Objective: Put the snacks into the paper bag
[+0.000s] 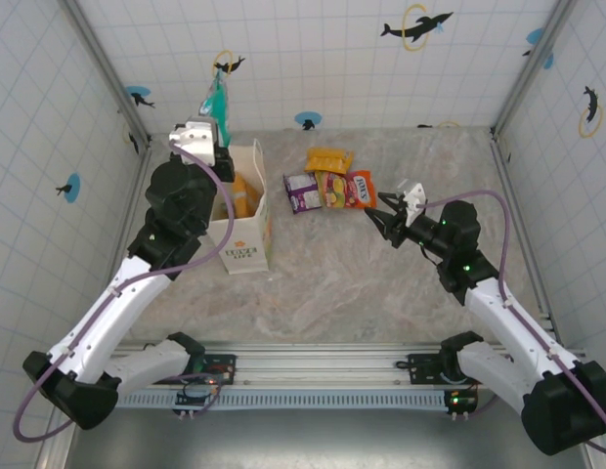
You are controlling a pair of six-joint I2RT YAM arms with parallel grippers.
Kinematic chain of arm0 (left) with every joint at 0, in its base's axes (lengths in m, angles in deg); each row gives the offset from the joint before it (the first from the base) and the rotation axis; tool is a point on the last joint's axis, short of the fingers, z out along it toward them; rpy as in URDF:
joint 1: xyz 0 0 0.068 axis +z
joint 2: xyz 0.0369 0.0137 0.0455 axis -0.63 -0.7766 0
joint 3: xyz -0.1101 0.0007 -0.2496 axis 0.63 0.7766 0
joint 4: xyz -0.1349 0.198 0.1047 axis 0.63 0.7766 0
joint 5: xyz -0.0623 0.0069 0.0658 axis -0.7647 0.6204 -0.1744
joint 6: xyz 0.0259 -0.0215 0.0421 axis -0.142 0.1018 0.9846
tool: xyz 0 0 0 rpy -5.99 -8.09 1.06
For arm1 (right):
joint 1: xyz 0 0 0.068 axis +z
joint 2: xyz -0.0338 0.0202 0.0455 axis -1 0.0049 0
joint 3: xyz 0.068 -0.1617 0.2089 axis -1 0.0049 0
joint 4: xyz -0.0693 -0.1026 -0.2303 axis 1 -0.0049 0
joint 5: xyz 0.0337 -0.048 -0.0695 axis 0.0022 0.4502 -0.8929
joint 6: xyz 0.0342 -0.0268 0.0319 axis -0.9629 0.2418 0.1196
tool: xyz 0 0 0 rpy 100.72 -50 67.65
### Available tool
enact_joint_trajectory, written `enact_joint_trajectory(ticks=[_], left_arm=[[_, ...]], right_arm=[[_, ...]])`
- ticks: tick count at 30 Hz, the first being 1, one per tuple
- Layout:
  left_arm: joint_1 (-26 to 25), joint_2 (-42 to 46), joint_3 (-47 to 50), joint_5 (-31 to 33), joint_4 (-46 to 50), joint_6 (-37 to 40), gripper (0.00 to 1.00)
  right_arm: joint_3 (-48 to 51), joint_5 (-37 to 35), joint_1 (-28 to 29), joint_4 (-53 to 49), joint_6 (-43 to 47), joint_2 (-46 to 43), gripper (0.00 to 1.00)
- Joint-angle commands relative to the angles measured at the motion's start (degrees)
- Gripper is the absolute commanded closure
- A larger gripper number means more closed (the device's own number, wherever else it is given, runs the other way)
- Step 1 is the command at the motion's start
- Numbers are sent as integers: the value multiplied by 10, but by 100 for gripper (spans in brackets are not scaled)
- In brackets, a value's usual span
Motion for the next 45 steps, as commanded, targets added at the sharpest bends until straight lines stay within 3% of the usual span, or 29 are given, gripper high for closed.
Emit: enact_joint_trajectory(ticks=[1,9,20,26,30,41,45], left_arm=[[4,4,1,10,7,-17,97],[9,-26,14,-19,69,-68,97],[31,-43,43,-31,64,-95,94],[31,-50,29,-17,77,-98,74],[31,-46,9,-21,89,-102,51],[31,-53,-66,-114,128,-103,42],[31,-61,-89,-116,161,-128,40]], right_arm=[[3,5,5,23,-7,4,51],[-3,6,7,6,1,6,51],[-2,14,8,-1,6,9,51],[-3,17,9,-4,6,15,50],[-10,17,9,-11,1,21,50],[-45,0,10,-38,-41,64,48],[-75,-17,10,-63,-89,96,46]])
